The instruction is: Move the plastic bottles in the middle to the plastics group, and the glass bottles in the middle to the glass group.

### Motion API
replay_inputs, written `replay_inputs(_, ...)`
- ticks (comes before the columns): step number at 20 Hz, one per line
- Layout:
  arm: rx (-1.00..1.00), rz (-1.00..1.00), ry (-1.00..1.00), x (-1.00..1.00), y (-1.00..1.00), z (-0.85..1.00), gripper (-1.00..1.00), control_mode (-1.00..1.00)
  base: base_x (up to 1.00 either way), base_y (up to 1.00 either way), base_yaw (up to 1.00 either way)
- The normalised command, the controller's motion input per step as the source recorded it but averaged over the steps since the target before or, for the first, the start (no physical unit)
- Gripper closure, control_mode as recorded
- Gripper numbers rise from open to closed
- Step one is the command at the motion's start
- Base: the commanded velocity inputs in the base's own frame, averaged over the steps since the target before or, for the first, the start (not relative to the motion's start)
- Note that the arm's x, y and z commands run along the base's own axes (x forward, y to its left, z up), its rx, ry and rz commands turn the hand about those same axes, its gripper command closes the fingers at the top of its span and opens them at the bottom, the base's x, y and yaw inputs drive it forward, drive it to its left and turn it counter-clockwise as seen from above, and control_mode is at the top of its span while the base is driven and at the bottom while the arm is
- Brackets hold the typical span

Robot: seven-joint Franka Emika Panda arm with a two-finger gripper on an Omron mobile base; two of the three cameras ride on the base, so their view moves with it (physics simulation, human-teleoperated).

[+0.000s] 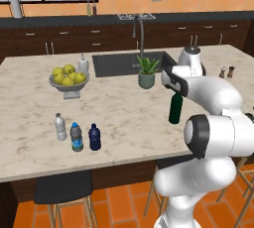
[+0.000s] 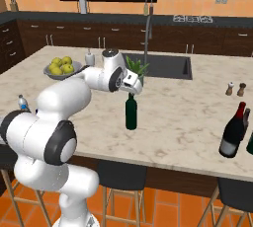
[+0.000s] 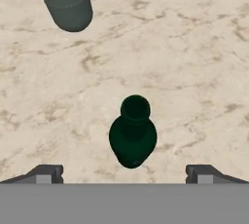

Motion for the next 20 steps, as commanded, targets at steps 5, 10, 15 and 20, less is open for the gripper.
replay_inputs(5, 0.00, 0.00, -0.01, 0.12, -0.10, -0.27, -1.00, -1.00, 0.00, 0.00, 0.00)
replay_inputs(10, 0.00, 0.00, -0.05, 0.16, -0.02, -0.15, -1.00, -1.00, 0.00, 0.00, 0.00)
replay_inputs(15, 0.00, 0.00, -0.05, 0.19, -0.06, 0.00, -1.00, -1.00, 0.00, 0.00, 0.00)
replay_inputs(20, 0.00, 0.00, 0.00, 0.06, -0.13, 0.00, -1.00, -1.00, 0.00, 0.00, 0.00)
